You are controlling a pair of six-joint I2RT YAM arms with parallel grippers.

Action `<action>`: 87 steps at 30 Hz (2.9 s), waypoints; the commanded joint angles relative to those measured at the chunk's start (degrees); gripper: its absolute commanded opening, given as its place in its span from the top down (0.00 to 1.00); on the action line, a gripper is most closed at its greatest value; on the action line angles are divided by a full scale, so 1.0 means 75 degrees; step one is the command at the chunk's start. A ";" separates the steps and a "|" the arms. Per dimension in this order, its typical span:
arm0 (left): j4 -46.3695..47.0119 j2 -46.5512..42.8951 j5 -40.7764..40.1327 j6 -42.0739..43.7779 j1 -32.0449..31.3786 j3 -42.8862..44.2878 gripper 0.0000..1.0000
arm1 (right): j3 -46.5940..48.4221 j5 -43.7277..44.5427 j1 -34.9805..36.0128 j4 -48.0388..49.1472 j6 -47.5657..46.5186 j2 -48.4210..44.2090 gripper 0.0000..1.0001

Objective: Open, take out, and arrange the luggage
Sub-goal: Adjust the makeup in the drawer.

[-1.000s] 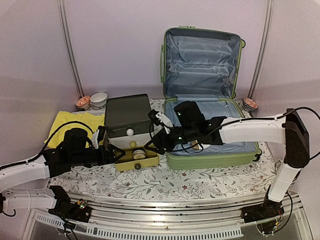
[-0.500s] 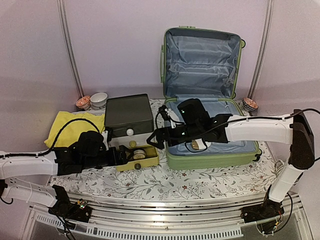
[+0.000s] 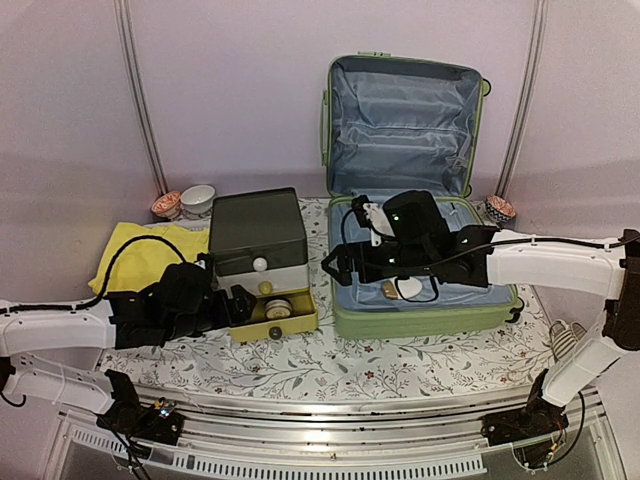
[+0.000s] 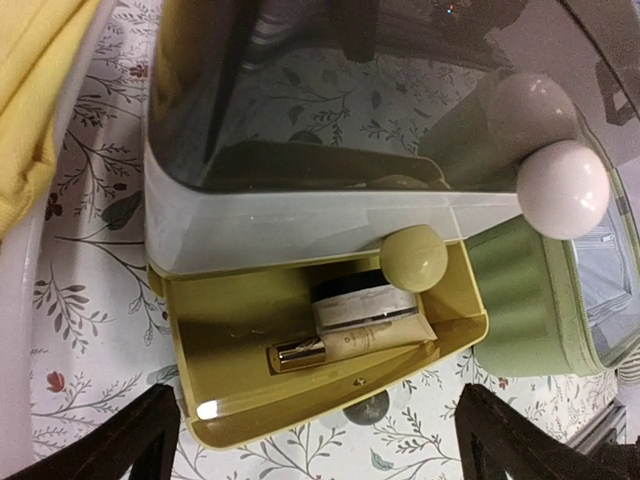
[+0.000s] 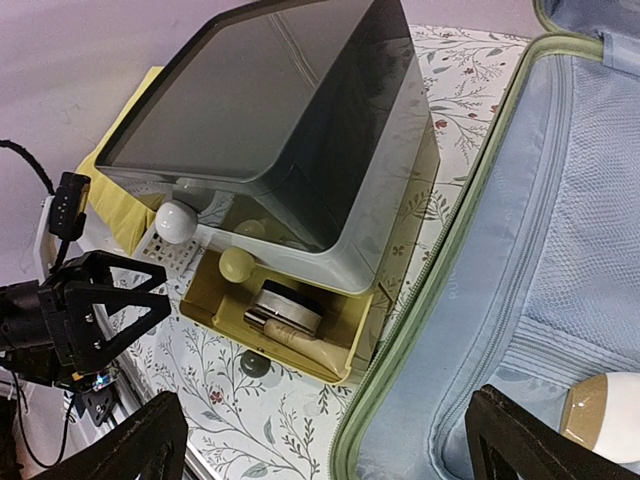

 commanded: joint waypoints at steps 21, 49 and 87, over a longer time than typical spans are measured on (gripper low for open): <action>0.0762 0.2621 0.0223 0.0149 -0.0356 0.1365 0.04 | -0.0203 0.0980 -0.0070 -0.0545 -0.0762 -0.0478 0.01; -0.1340 0.3383 -0.0925 -0.0956 -0.0895 0.2111 0.22 | -0.0293 0.0665 -0.0096 -0.0534 -0.0852 -0.0477 0.01; -0.0392 0.1589 0.0776 1.0204 0.0390 0.1119 1.00 | -0.0402 0.0565 -0.0098 -0.0521 -0.1122 -0.0884 0.01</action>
